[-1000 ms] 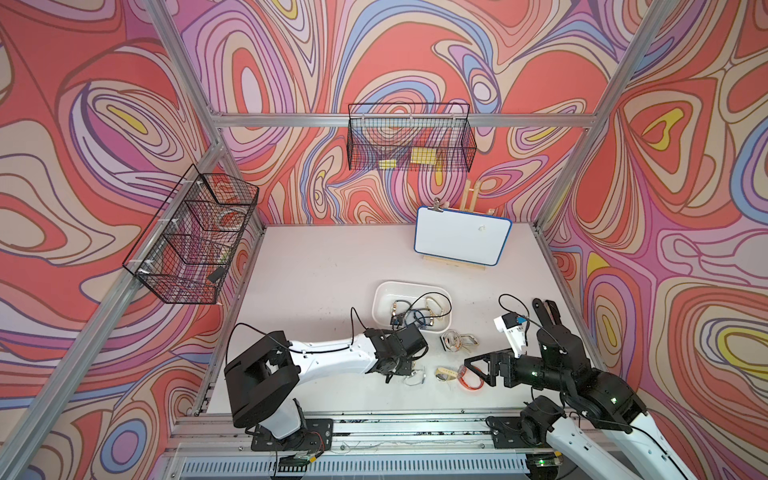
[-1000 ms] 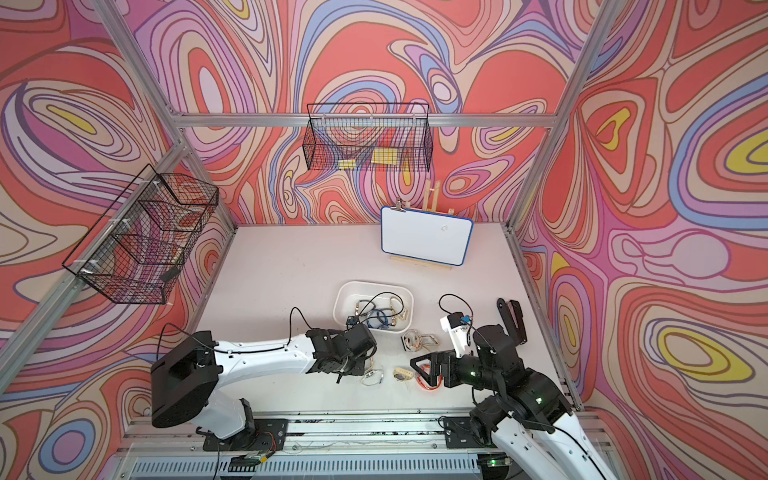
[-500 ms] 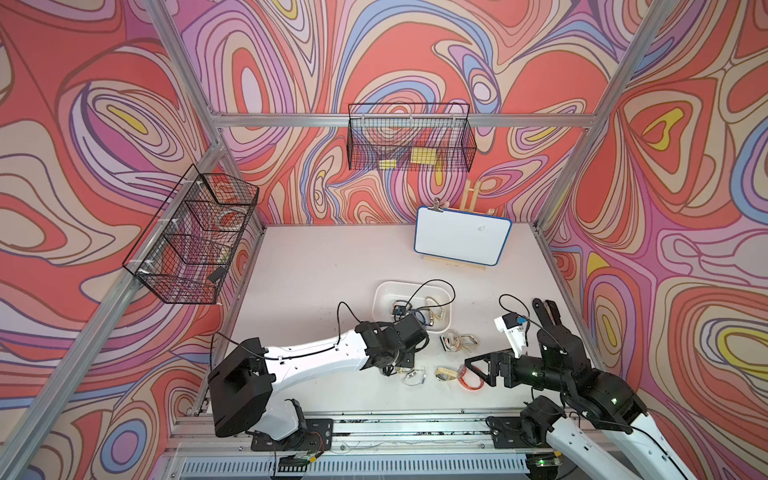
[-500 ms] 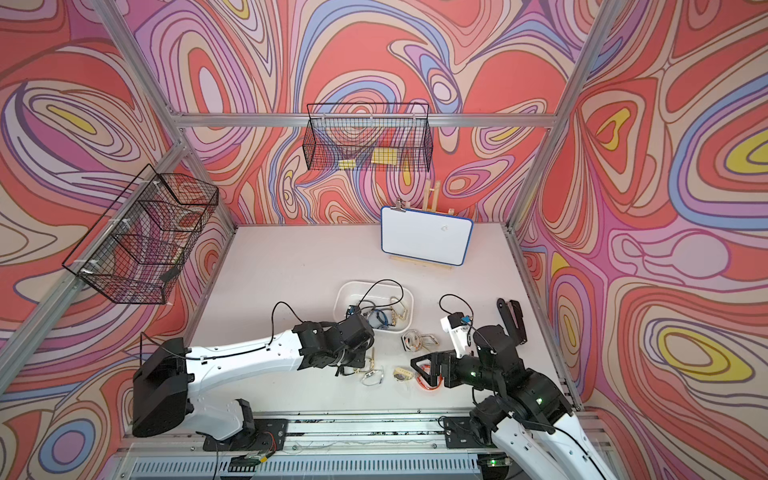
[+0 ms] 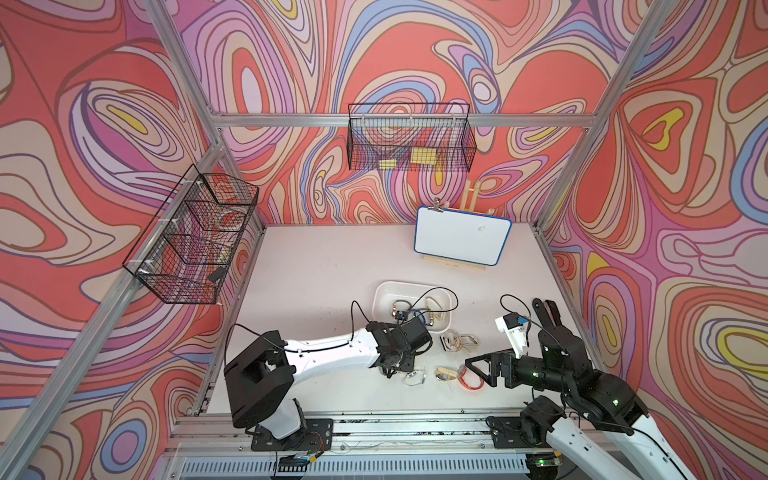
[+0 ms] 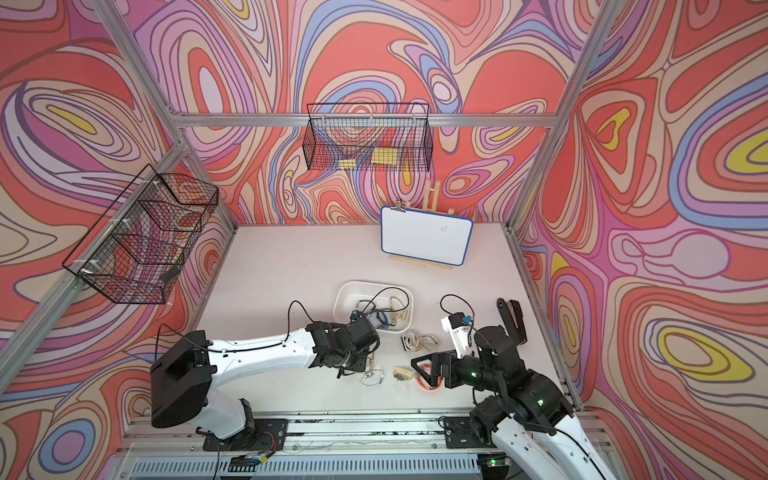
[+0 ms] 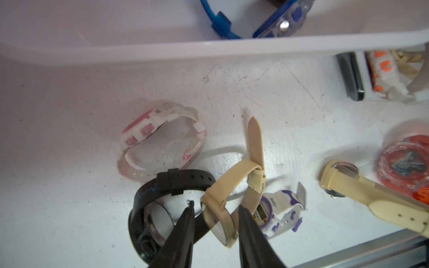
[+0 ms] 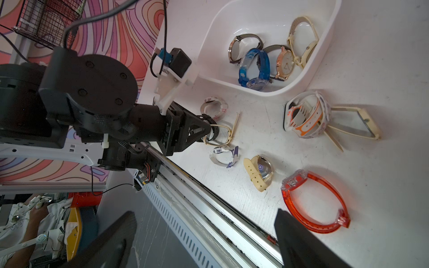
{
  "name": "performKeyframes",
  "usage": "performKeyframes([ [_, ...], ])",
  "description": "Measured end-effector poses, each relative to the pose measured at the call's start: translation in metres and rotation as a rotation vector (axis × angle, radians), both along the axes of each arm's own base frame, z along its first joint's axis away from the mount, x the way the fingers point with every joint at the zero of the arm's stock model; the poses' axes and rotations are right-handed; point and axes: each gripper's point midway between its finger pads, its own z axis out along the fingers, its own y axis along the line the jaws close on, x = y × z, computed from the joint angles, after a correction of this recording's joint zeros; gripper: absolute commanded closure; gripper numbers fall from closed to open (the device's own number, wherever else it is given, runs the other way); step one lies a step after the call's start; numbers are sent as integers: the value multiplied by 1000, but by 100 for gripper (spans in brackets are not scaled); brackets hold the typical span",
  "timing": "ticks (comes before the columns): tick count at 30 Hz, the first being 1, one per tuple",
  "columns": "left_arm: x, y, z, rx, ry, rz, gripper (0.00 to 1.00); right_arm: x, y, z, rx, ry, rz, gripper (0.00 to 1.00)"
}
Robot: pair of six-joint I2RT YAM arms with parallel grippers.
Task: Put the watch into the storage box
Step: Pick up the watch at the center of the board.
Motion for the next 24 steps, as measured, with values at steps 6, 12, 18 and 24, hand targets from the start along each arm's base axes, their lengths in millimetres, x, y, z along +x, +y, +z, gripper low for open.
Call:
performKeyframes([
  [6,0,0,-11,35,18,-6,68,-1,-1,-1,-3,5,0,2],
  [12,-1,1,-13,46,24,-15,81,-1,-1,-1,-4,5,-1,2],
  [18,-2,2,-14,52,29,-28,93,0,-1,-1,-5,4,-3,2],
  [24,-4,4,-11,73,36,-42,94,0,-1,-1,-6,4,-4,2],
])
